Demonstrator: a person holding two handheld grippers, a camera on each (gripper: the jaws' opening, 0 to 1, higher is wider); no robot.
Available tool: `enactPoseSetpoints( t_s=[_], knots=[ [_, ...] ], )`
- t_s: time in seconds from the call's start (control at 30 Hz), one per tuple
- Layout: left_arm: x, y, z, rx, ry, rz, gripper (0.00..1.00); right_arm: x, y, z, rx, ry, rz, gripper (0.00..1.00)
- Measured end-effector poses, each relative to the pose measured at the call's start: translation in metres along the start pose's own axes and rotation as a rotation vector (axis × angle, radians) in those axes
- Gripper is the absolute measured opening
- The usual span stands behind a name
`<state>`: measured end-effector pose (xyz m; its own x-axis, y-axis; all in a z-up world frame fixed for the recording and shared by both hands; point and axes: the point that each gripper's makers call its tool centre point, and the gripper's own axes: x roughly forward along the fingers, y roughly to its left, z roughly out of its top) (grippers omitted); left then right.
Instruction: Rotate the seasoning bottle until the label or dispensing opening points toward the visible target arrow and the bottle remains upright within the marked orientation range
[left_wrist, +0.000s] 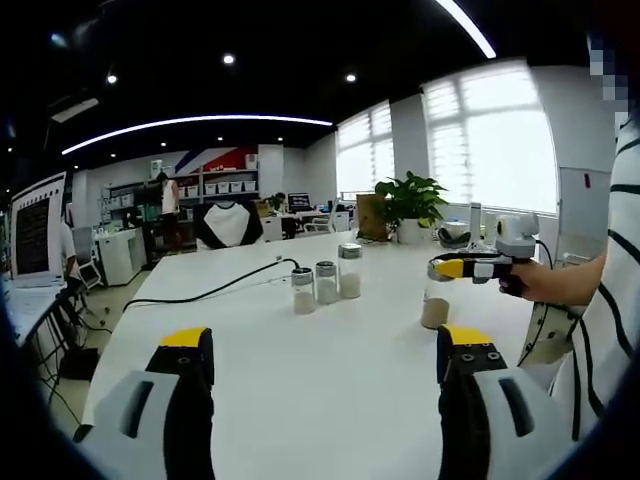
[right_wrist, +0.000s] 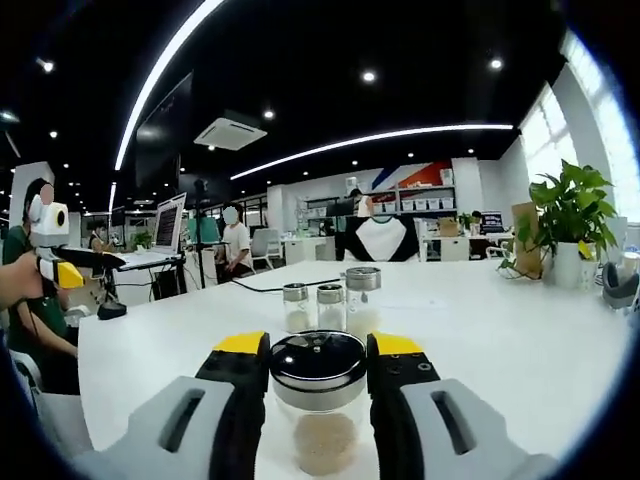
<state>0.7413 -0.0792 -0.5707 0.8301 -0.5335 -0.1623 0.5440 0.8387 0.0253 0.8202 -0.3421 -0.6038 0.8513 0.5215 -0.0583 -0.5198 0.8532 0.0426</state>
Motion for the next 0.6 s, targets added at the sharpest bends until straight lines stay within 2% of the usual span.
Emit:
enactPoseSetpoints(
  t_s=[0.37,0.6],
  knots=[
    [0.0025,-0.0022,0.0029,0.007,-0.003,-0.013,0.97,-0.0009,0.0025,-0.0005,-0.015,0.018,0.146,0.37],
    [0.0039,-0.0041,0.0063,0.018,-0.007,-0.024,0.98,-0.0001,0.0029,-0.0002,-0.019,0.016,0.209,0.37]
  ],
)
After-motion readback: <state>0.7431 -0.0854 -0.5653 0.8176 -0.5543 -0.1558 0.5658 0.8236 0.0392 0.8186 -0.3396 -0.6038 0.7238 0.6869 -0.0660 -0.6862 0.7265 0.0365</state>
